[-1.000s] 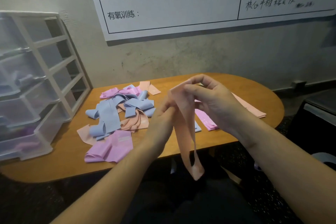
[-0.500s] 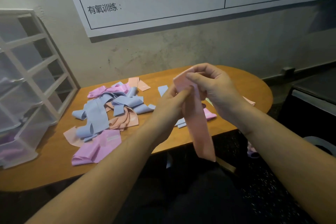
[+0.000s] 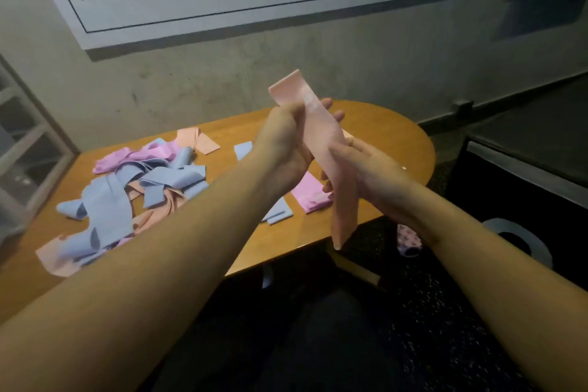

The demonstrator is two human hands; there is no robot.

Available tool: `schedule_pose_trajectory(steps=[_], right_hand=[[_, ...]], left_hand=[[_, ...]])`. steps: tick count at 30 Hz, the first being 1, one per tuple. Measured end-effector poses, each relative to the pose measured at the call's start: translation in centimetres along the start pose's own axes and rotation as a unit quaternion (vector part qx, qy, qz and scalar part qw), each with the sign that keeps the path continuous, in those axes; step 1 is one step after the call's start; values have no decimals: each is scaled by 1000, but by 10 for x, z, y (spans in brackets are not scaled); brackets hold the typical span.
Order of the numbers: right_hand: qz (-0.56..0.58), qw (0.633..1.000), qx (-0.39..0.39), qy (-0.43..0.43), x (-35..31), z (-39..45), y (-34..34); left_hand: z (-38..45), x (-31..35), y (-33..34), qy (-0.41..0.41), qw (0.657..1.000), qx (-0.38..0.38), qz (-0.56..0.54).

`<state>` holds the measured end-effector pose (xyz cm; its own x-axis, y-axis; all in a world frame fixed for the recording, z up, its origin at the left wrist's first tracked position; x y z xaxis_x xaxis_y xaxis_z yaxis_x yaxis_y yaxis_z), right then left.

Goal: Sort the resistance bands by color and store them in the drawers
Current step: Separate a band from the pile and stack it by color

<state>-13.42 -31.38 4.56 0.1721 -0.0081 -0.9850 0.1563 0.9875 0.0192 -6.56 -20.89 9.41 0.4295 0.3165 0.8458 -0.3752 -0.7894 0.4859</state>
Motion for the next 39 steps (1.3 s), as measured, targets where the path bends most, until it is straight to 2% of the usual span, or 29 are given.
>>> schedule_pose_trajectory(steps=[3, 7, 12, 16, 21, 24, 28, 33, 38, 39], right_hand=[[-57, 998, 24, 23, 15, 9, -26], [-96, 994, 44, 9, 17, 25, -61], [-172, 983, 65, 6, 19, 45, -98], [-231, 970, 68, 33, 24, 63, -125], [-290, 952, 83, 44, 33, 89, -149], [-310, 944, 100, 48, 42, 109, -163], [-339, 933, 100, 68, 60, 124, -175], [-382, 919, 36, 93, 83, 130, -174], [-388, 915, 24, 108, 98, 135, -177], [-396, 911, 18, 112, 100, 135, -177]], left_hand=[[24, 10, 11, 14, 999, 19, -36], [69, 23, 15, 34, 994, 77, -70], [130, 24, 18, 28, 987, 155, -24], [174, 15, 24, 12, 984, 175, -1], [232, 8, 15, -16, 982, 160, 102], [265, 5, 3, -30, 966, 160, 201], [301, -4, -12, -10, 917, 145, 371], [334, -8, -17, 51, 815, 134, 562], [358, -14, -18, 54, 737, 121, 663], [360, -16, -19, 54, 711, 119, 691]])
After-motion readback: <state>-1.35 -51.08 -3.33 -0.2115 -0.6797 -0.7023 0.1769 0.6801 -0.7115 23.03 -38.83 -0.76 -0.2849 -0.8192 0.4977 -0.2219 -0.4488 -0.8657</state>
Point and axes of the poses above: each hand's wrist, its own z-axis towards the middle knuckle, its own y-axis out of the palm, x = y × z, the point moved 5 cm from there along z, towards the middle knuckle, and after that the axes turned 9 degrees about -y, right-handed, at the moved point
